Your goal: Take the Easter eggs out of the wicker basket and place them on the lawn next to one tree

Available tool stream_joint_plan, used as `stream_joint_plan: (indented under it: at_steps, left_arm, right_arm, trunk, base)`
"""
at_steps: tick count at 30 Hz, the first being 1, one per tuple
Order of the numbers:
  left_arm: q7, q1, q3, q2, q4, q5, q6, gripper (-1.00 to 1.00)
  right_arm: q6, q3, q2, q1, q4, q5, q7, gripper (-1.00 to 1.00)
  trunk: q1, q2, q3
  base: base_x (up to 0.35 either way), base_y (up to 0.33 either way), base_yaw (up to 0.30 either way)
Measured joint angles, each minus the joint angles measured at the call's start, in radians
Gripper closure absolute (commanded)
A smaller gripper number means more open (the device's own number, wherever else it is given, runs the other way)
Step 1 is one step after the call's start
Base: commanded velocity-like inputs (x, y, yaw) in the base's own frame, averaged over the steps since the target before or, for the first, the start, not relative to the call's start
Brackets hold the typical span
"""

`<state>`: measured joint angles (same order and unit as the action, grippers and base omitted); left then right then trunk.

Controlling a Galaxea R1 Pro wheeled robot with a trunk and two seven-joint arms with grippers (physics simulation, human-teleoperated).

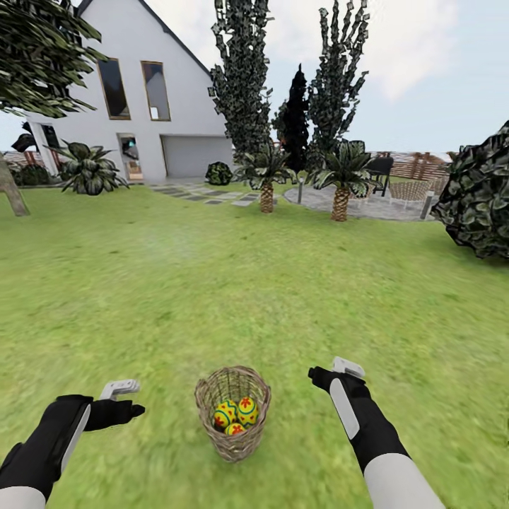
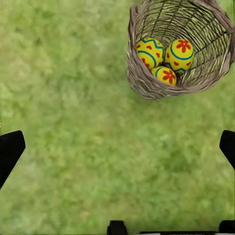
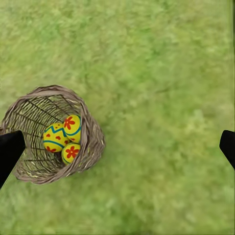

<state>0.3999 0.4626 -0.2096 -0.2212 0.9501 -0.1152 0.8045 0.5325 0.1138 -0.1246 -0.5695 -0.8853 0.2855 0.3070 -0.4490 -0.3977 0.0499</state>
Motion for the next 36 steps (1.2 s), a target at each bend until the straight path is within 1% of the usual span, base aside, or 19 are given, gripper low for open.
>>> stream_joint_plan:
  at_steps: [7,9,11,13,15,18,21,24,29,36]
  left_arm:
    - [0.001,0.0,0.0,-0.002,0.0,0.0,-0.001,-1.0]
    - [0.001,0.0,0.0,-0.003,0.0,0.0,0.0,-1.0]
    - [0.0,0.0,0.0,-0.002,0.0,0.0,0.0,-1.0]
    - [0.0,0.0,0.0,-0.002,0.0,0.0,0.0,-1.0]
    - [-0.001,0.0,0.0,-0.002,0.0,-0.001,0.001,-1.0]
    - [-0.004,0.0,-0.001,-0.002,0.0,0.0,0.002,-1.0]
    - [-0.007,0.0,-0.001,-0.002,0.0,0.001,0.002,-1.0]
    - [-0.01,0.0,-0.001,-0.001,0.0,0.001,0.002,-1.0]
    - [-0.011,0.0,-0.002,0.0,-0.001,0.002,0.002,-1.0]
    - [-0.011,0.0,-0.003,0.0,-0.003,0.003,0.003,-1.0]
  right_arm:
    - [0.007,-0.001,-0.025,0.0,0.0,-0.004,0.006,-1.0]
    - [0.013,-0.007,-0.034,0.0,0.0,-0.009,0.008,-1.0]
    - [0.029,-0.032,-0.043,-0.001,0.0,-0.011,0.007,-1.0]
    - [0.068,-0.071,-0.049,-0.002,-0.002,-0.012,0.007,-1.0]
    - [0.114,-0.103,-0.049,-0.003,-0.004,-0.014,0.007,-1.0]
    - [0.155,-0.122,-0.05,-0.01,-0.003,-0.013,0.007,-1.0]
    - [0.196,-0.128,-0.05,-0.032,0.006,-0.01,0.006,-1.0]
    - [0.241,-0.13,-0.05,-0.056,0.047,-0.01,0.007,-1.0]
    - [0.251,-0.13,-0.05,-0.096,0.126,-0.012,0.007,-1.0]
    - [0.249,-0.13,-0.05,-0.108,0.154,-0.005,0.007,-1.0]
  trunk:
    - [0.0,0.0,-0.006]
    - [0.0,0.0,-0.007]
    - [0.0,0.0,-0.007]
    - [0.0,0.0,-0.007]
    - [0.0,0.0,-0.007]
    - [0.0,0.0,-0.007]
    - [0.0,0.0,-0.007]
    - [0.0,0.0,-0.007]
    - [0.0,0.0,-0.007]
    - [0.0,0.0,-0.007]
  base:
    - [0.144,0.317,-0.251]
    - [0.144,0.317,-0.13]
    - [0.144,0.316,-0.053]
    - [0.144,0.316,-0.022]
    - [0.144,0.311,-0.009]
    - [0.139,0.199,-0.003]
    - [0.066,0.065,-0.001]
    - [0.019,0.019,0.0]
    - [0.134,0.075,0.0]
    - [0.246,0.157,0.0]
